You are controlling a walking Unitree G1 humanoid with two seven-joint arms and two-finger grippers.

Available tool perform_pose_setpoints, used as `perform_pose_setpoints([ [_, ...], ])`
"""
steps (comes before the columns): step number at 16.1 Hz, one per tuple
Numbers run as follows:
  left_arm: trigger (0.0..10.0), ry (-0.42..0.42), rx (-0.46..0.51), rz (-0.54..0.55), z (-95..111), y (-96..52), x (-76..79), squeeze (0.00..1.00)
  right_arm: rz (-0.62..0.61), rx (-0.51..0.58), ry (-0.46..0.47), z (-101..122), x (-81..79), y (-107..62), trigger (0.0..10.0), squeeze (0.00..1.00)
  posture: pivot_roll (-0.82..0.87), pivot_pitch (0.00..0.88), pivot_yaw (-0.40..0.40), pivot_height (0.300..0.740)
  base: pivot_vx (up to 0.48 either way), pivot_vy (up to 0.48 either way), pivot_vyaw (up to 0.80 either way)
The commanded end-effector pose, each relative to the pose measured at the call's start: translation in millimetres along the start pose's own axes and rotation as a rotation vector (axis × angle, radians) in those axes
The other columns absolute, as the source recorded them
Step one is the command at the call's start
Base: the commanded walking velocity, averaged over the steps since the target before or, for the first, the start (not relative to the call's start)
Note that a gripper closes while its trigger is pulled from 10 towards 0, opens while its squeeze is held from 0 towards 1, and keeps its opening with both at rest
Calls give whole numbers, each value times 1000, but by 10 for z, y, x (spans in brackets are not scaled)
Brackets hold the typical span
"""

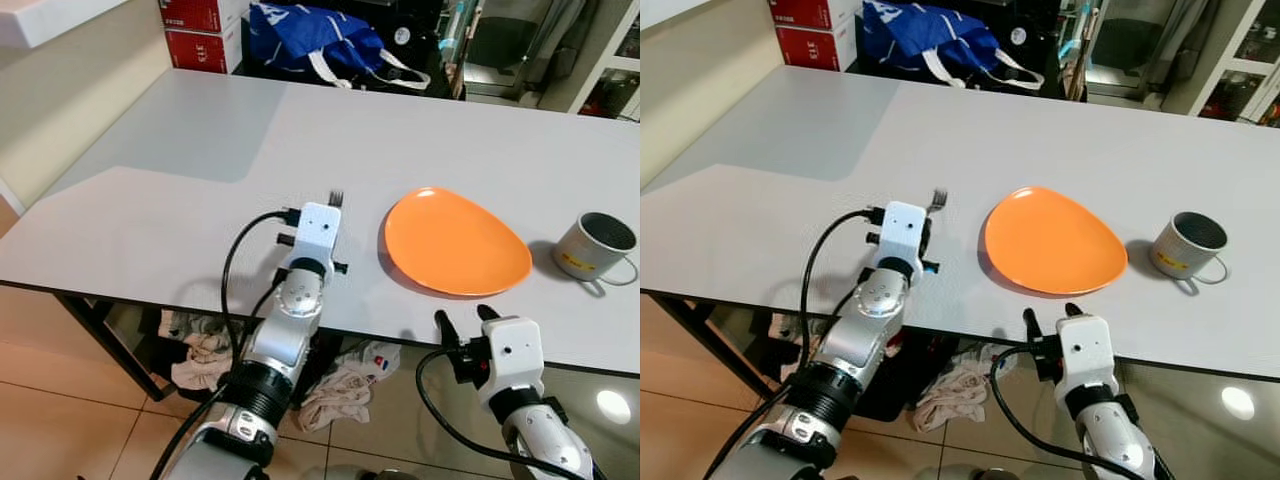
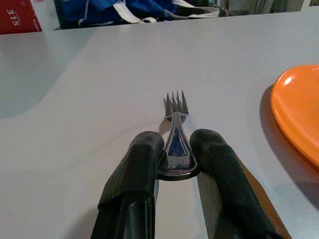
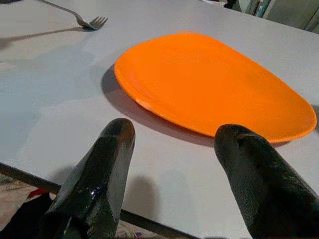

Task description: Setting the table

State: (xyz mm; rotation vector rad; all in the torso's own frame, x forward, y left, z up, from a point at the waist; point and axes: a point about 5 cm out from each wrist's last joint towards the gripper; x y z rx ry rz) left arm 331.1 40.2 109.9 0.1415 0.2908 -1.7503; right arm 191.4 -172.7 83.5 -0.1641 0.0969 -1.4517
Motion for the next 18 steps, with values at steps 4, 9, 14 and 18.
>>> perform_pose_setpoints([
  [4, 10000, 13, -37, -37, -47, -38, 85, 384, 1, -11, -1, 6, 2, -36, 10000, 0, -205, 29, -39, 740, 0, 0, 0],
  [9, 10000, 19, -82, -78, -111, -72, 154, 384, 2, -23, 3, -1, -17, -56, 10000, 0, -206, 44, -37, 740, 0, 0, 0],
  [14, 10000, 14, -161, -115, -236, -117, 230, 455, 3, -47, 6, -84, -10, -91, 10000, 0, -211, 61, -37, 740, 0, 0, 0],
  [18, 10000, 31, -170, -120, -203, -127, 250, 1000, 1, -54, -1, -107, 0, -83, 10000, 0, -214, 55, -34, 740, 0, 0, 0],
])
Point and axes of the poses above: a point about 5 cm out from each wrist's last joint towards the gripper, its own y axis pointing out of the wrist towards the gripper, its own z axis along the axis of the wrist's last joint, x = y × z, and after that the axes turned 7 degrees about y, right-handed
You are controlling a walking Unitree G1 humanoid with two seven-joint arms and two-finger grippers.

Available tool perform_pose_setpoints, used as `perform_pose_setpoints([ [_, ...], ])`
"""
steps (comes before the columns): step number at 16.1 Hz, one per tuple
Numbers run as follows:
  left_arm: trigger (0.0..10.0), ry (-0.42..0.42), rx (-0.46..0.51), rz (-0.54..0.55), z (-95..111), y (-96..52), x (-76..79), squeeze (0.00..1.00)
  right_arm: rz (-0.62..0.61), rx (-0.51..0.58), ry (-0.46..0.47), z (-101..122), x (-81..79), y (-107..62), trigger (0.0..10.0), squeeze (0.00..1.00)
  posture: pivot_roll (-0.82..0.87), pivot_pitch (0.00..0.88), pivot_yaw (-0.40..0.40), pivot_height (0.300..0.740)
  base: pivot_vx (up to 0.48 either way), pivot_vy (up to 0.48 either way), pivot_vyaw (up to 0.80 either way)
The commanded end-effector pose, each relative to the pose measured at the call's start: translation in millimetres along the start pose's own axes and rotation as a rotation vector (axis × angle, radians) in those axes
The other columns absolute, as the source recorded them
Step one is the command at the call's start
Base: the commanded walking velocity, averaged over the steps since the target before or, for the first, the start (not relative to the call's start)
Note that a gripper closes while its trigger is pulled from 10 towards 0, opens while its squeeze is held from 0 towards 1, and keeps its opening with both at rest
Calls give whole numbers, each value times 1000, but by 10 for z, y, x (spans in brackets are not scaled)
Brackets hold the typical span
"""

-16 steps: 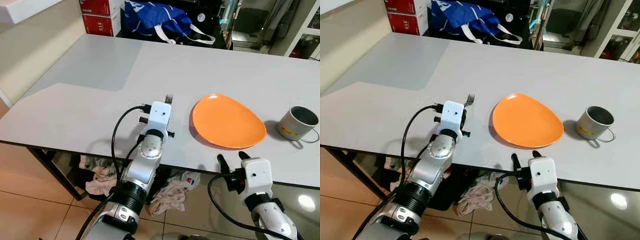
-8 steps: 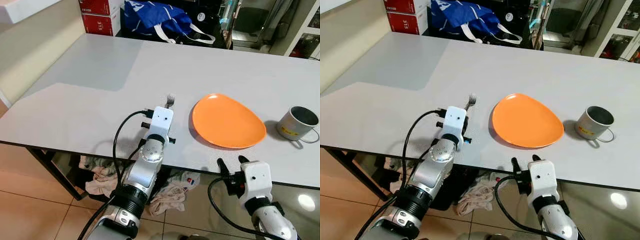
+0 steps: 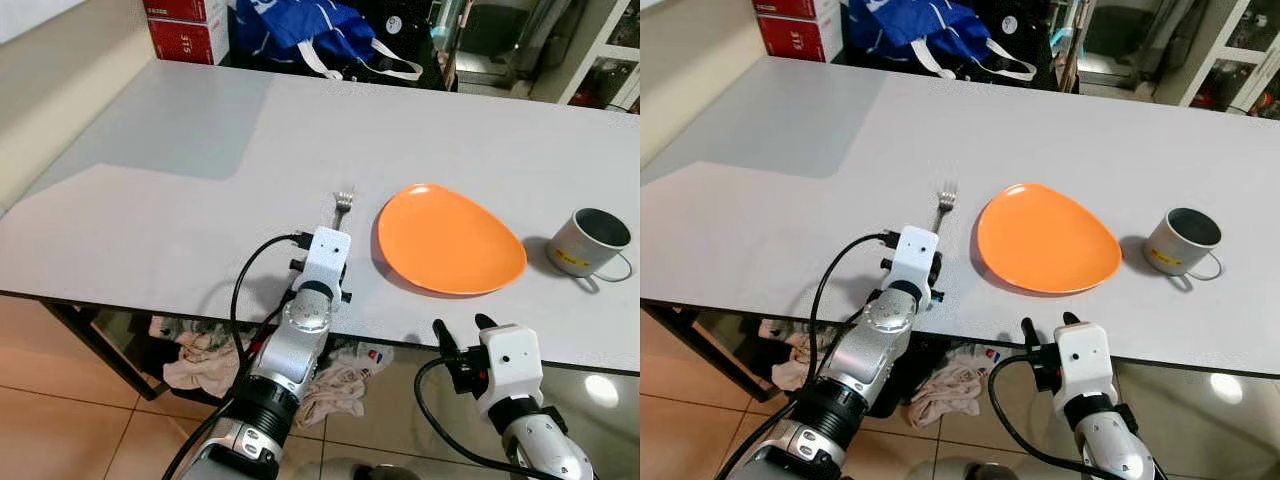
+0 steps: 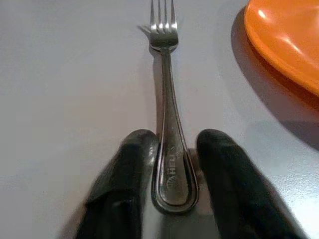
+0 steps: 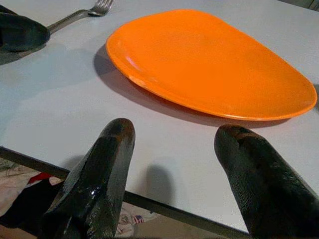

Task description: Setting the table

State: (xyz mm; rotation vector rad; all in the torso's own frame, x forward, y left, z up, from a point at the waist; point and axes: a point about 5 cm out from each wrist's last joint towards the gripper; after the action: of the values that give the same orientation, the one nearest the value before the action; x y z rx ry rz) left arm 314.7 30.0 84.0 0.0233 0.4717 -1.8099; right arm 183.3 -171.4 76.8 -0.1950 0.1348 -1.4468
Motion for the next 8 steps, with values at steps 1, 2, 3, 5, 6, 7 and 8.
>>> perform_pose_setpoints([
  [1, 10000, 12, 1, -21, 41, -20, 49, 1000, -3, -9, -8, -30, 26, -10, 10000, 0, -214, 53, -34, 740, 0, 0, 0],
  [2, 10000, 21, -1, -16, 67, -33, 38, 1000, -3, -8, -9, -28, 28, -4, 10000, 0, -209, 50, -34, 740, 0, 0, 0],
  [3, 10000, 22, -1, -14, 81, -40, 33, 1000, -3, -8, -10, -28, 28, 1, 10000, 0, -208, 49, -34, 740, 0, 0, 0],
  [5, 10000, 15, -3, -9, 140, -71, 14, 1000, 0, -5, -9, -20, 20, 19, 10000, 0, -203, 42, -34, 740, 0, 0, 0],
  [6, 10000, 17, 3, -17, 160, -77, 21, 1000, 3, 0, -10, 6, 6, 24, 10000, 0, -202, 40, -33, 740, 0, 0, 0],
  [7, 10000, 15, -1, -17, 164, -78, 21, 1000, 4, 3, -10, 20, -2, 29, 10000, 0, -202, 36, -33, 740, 0, 0, 0],
  [8, 10000, 12, -9, -16, 163, -82, 16, 1000, 5, 6, -11, 38, -10, 38, 10000, 0, -202, 37, -33, 740, 0, 0, 0],
])
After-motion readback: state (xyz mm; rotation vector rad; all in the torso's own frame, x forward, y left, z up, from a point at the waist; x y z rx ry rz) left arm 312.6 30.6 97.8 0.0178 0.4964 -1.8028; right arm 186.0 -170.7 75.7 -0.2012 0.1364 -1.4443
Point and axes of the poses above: a point about 5 cm out from each wrist's last joint towards the gripper, its own y axis pointing out of the wrist towards the gripper, its own z axis along the axis of the wrist's last joint, x = y × z, and after that the axes turned 7 degrees about y, right-handed
